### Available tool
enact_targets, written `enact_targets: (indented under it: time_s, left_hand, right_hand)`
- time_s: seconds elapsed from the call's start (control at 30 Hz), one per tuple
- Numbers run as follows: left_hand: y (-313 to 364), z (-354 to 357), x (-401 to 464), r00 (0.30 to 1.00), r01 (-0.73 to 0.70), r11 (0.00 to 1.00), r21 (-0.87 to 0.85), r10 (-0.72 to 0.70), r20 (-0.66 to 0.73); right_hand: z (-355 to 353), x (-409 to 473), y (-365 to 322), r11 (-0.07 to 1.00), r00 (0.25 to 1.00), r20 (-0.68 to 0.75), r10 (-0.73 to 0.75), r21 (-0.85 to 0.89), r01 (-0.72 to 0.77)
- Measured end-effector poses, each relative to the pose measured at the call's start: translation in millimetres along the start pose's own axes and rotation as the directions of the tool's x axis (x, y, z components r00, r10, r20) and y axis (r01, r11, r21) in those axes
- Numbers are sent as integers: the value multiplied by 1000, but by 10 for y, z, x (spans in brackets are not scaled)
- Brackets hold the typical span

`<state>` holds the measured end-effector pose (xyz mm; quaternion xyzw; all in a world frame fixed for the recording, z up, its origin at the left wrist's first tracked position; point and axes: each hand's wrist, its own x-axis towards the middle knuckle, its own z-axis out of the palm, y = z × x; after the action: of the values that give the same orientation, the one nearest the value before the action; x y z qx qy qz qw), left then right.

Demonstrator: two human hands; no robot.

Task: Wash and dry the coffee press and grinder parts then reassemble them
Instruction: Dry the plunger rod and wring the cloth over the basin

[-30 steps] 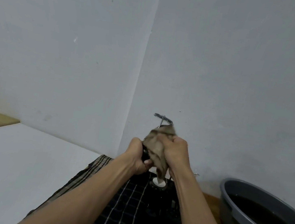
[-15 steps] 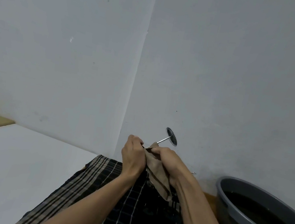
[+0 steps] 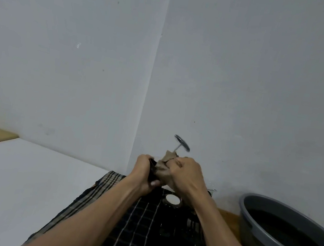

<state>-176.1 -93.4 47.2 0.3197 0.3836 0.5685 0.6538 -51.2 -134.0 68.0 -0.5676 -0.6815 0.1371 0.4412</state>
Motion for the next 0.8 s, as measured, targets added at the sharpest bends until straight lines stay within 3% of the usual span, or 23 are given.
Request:
enact_targets:
  time_s: [0.1,0.17,0.23,0.3,0.37,0.43,0.5,0.57,0.6,0.67,0.73,0.8]
  left_hand:
    - [1,24,-29,995,80,989,-126,-72,74]
    - [14,34,-44,987,125,975,-184,-103,122]
    - [28,-25,-11,985,146,971,-188,-125,123]
    - [27,-80,2,980,160,980,-120,-143,139]
    - [19,-54,-15,982,159,984,-80,-150,111]
    - [29,48,-56,991,132,985,-109,-127,48]
    - [43,102,-80,998,46,996,-73,-49,-40]
    - [80,44,-74,994,-9,1000,-13,8,-109]
    - [93,-11,-53,991,-19,1000,9,20,-132]
    - [128,-121,-25,987,-20,1000,11,21,-159]
    - [124,-161,-28,990,-21,1000,13,23,-142]
    - [97,-72,-107,996,-5,1000,31,7,-85]
  right_hand:
    - [5,68,-15,998,992,-116,-45,26,48]
    - [36,61,-13,991,999,-16,-34,133,36]
    - [-33,67,-13,985,985,171,-2,169,-28]
    - [-173,88,-37,996,937,346,50,53,-73]
    - [-259,107,-57,993,922,374,100,-102,-66]
    - [-227,100,-35,987,949,298,98,-148,-56]
    - [-144,55,6,994,978,181,103,-44,-97]
    - [-163,19,41,947,976,56,213,234,-220]
    - [-237,7,33,874,955,5,297,400,-274]
    - [-455,-6,0,725,901,-122,416,642,-248]
    - [-605,8,-40,723,890,-210,404,669,-171]
    - [-568,37,-140,867,942,-204,268,478,-143]
